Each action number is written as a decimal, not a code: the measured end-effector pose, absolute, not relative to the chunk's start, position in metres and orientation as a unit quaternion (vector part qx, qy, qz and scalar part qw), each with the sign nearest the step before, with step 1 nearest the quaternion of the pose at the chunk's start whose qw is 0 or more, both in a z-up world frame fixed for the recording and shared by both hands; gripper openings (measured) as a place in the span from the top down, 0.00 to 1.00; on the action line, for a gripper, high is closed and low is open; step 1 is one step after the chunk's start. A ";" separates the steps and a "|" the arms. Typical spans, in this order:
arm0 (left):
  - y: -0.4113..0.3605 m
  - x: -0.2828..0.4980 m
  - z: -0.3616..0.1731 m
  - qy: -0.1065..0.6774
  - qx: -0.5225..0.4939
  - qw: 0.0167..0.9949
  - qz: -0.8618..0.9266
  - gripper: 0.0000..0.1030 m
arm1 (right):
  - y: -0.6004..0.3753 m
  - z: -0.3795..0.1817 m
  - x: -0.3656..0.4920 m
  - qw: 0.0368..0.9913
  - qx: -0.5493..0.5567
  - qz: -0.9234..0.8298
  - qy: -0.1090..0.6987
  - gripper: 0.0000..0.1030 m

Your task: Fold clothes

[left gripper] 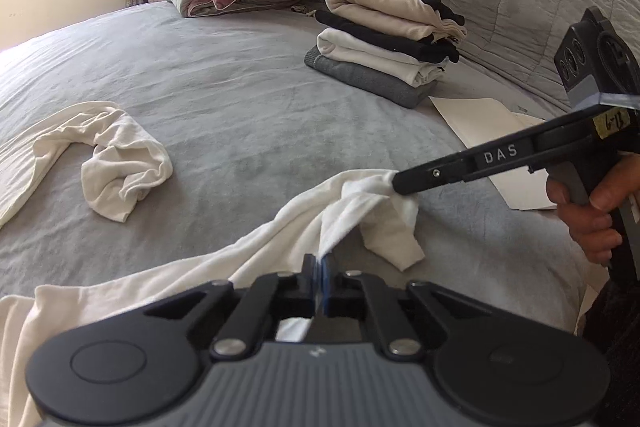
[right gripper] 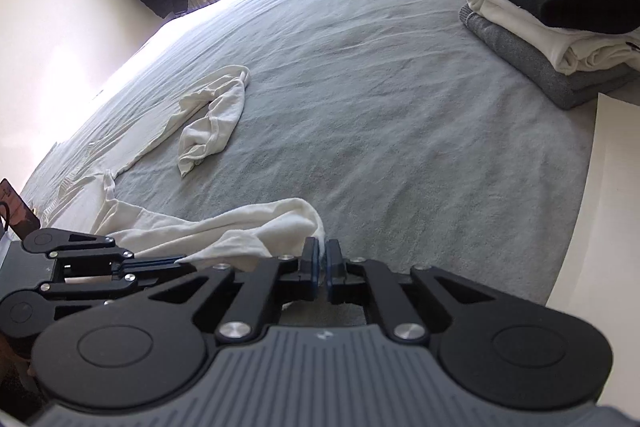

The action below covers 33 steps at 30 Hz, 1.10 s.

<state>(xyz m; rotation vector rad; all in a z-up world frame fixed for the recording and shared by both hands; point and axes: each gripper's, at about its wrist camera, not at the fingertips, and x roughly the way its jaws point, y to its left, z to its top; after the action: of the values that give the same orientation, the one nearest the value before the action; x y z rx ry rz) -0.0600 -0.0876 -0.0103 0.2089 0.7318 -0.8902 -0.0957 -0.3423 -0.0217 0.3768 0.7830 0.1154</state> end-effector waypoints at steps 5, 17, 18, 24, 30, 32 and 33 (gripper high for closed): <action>-0.098 -0.072 -0.014 0.344 0.145 0.804 -0.462 0.98 | -0.366 -0.009 -0.093 0.917 0.221 0.010 0.333 0.98; -0.111 -0.075 -0.004 0.318 0.174 0.808 -0.465 0.53 | -0.361 -0.012 -0.091 0.909 0.206 0.017 0.362 0.77; -0.113 -0.067 -0.001 0.320 0.168 0.812 -0.458 0.53 | -0.360 -0.013 -0.096 0.908 0.202 0.016 0.367 0.69; -0.145 -0.017 0.000 0.352 0.131 0.811 -0.448 0.53 | -0.349 -0.018 -0.133 0.909 0.161 0.025 0.383 0.51; -0.195 0.006 -0.011 0.377 0.144 0.788 -0.465 0.54 | -0.339 -0.034 -0.134 0.898 0.157 0.043 0.408 0.73; -0.205 0.005 -0.014 0.387 0.148 0.776 -0.476 0.55 | -0.336 -0.041 -0.131 0.898 0.153 0.045 0.411 0.75; -0.209 0.003 -0.015 0.388 0.151 0.773 -0.479 0.56 | -0.336 -0.042 -0.129 0.899 0.152 0.046 0.408 0.76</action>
<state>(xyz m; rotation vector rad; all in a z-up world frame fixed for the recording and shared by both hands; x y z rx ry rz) 0.0031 -0.2091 -0.0154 0.3277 0.8411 -1.0370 -0.1289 -0.3358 -0.0419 0.3142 0.8452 0.0950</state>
